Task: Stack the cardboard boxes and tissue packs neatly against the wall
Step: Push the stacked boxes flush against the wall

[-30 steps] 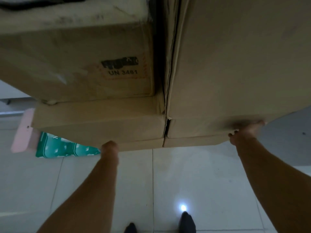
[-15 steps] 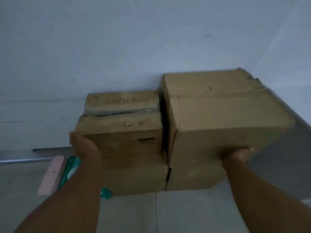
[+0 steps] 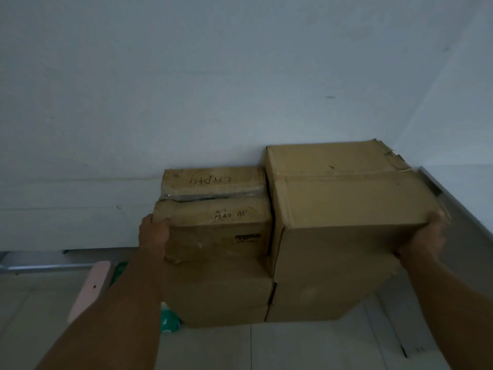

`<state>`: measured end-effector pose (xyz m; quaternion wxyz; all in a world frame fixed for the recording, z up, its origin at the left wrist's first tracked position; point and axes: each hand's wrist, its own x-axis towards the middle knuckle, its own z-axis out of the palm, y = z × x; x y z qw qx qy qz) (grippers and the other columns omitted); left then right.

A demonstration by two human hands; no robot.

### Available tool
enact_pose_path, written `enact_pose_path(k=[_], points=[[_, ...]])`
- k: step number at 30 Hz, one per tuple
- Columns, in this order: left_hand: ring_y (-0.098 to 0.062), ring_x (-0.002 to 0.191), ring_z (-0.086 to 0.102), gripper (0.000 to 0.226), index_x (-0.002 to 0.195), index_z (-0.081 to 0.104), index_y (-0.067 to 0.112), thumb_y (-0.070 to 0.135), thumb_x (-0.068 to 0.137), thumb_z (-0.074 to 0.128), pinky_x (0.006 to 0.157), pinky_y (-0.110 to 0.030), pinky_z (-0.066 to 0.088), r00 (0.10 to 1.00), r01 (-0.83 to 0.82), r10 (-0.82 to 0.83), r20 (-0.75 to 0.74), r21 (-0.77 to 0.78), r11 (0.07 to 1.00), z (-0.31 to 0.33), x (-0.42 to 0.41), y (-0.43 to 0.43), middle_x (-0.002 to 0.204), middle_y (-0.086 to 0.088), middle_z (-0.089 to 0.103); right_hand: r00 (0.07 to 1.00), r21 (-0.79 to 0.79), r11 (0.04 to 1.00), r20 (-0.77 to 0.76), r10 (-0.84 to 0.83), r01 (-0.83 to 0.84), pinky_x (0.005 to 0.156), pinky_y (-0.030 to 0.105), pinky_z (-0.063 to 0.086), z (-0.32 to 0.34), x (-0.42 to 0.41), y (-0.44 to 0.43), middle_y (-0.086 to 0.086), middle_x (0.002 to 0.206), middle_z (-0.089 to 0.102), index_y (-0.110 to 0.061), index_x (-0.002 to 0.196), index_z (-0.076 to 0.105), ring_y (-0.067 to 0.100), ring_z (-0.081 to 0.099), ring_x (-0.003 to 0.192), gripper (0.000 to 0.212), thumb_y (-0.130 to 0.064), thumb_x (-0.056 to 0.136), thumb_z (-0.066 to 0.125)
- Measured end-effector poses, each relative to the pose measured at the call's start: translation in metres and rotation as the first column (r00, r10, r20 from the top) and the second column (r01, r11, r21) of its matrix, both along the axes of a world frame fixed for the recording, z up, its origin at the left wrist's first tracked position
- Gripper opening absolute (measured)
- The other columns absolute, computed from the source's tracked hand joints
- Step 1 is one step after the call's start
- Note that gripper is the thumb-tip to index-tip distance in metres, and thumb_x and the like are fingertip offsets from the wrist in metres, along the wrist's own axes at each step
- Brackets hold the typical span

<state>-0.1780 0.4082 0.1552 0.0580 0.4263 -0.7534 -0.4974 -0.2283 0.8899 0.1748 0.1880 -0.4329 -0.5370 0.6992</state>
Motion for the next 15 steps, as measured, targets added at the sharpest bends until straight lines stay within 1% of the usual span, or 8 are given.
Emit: enact_pose_path(k=[2, 4, 8, 9, 11, 13, 15], points=[[-0.042, 0.130, 0.043, 0.060, 0.150, 0.029, 0.012, 0.020, 0.095, 0.053, 0.110, -0.052, 0.037, 0.999, 0.001, 0.000, -0.041, 0.028, 1.000, -0.007, -0.001, 0.002, 0.148, -0.018, 0.039, 1.000, -0.014, 1.000, 0.001, 0.026, -0.026, 0.103, 0.058, 0.040, 0.002, 0.002, -0.003, 0.007, 0.148, 0.038, -0.026, 0.149, 0.027, 0.031, 0.042, 0.130, 0.083, -0.071, 0.081, 0.044], [-0.042, 0.128, 0.046, 0.059, 0.149, 0.031, 0.010, 0.018, 0.095, 0.054, 0.108, -0.052, 0.039, 0.999, 0.022, -0.021, -0.035, 0.021, 1.000, -0.009, -0.001, 0.003, 0.146, -0.019, 0.041, 0.998, 0.000, 0.998, -0.012, 0.061, -0.061, 0.104, 0.057, 0.040, 0.001, 0.004, -0.001, 0.008, 0.148, 0.037, -0.024, 0.150, 0.026, 0.032, 0.041, 0.131, 0.080, -0.067, 0.085, 0.044], [-0.041, 0.127, 0.046, 0.055, 0.147, 0.032, 0.007, 0.010, 0.096, 0.051, 0.107, -0.049, 0.040, 0.999, 0.039, -0.037, -0.038, 0.056, 0.998, -0.006, 0.003, 0.003, 0.145, -0.021, 0.042, 0.998, 0.049, 0.997, -0.012, 0.066, -0.065, 0.106, 0.054, 0.039, 0.000, -0.001, 0.009, 0.008, 0.148, 0.038, -0.023, 0.151, 0.025, 0.031, 0.042, 0.131, 0.079, -0.067, 0.087, 0.041], [-0.041, 0.127, 0.046, 0.055, 0.147, 0.031, 0.008, 0.009, 0.096, 0.051, 0.107, -0.049, 0.040, 0.998, 0.043, -0.041, -0.041, 0.065, 0.997, -0.005, 0.005, 0.003, 0.145, -0.021, 0.042, 0.998, 0.064, 0.996, -0.014, 0.058, -0.057, 0.107, 0.052, 0.038, -0.001, -0.004, 0.011, 0.008, 0.148, 0.039, -0.021, 0.151, 0.026, 0.030, 0.042, 0.132, 0.078, -0.065, 0.088, 0.041], [-0.041, 0.127, 0.046, 0.057, 0.148, 0.029, 0.010, 0.010, 0.095, 0.052, 0.108, -0.051, 0.039, 0.998, 0.043, -0.038, -0.056, 0.082, 0.996, -0.005, 0.005, 0.003, 0.145, -0.020, 0.042, 0.999, 0.116, 0.993, -0.028, 0.034, -0.030, 0.106, 0.042, 0.038, 0.002, -0.006, 0.011, 0.008, 0.148, 0.041, -0.017, 0.150, 0.029, 0.027, 0.043, 0.132, 0.073, -0.059, 0.092, 0.042], [-0.040, 0.126, 0.047, 0.058, 0.148, 0.029, 0.012, 0.012, 0.095, 0.053, 0.107, -0.051, 0.040, 0.997, 0.041, -0.035, -0.065, 0.091, 0.995, -0.004, 0.005, 0.005, 0.144, -0.020, 0.043, 0.999, 0.160, 0.987, -0.052, 0.004, 0.004, 0.100, 0.034, 0.038, 0.004, -0.012, 0.013, 0.007, 0.146, 0.045, -0.015, 0.147, 0.035, 0.023, 0.046, 0.130, 0.068, -0.056, 0.094, 0.045], [-0.038, 0.126, 0.047, 0.058, 0.148, 0.029, 0.012, 0.012, 0.096, 0.052, 0.107, -0.050, 0.040, 0.996, 0.051, -0.043, -0.078, 0.099, 0.994, -0.003, 0.006, 0.007, 0.144, -0.018, 0.043, 0.998, 0.189, 0.981, -0.061, -0.019, 0.031, 0.096, 0.030, 0.038, 0.004, -0.016, 0.014, 0.005, 0.143, 0.048, -0.016, 0.144, 0.039, 0.020, 0.049, 0.125, 0.065, -0.056, 0.093, 0.046]])
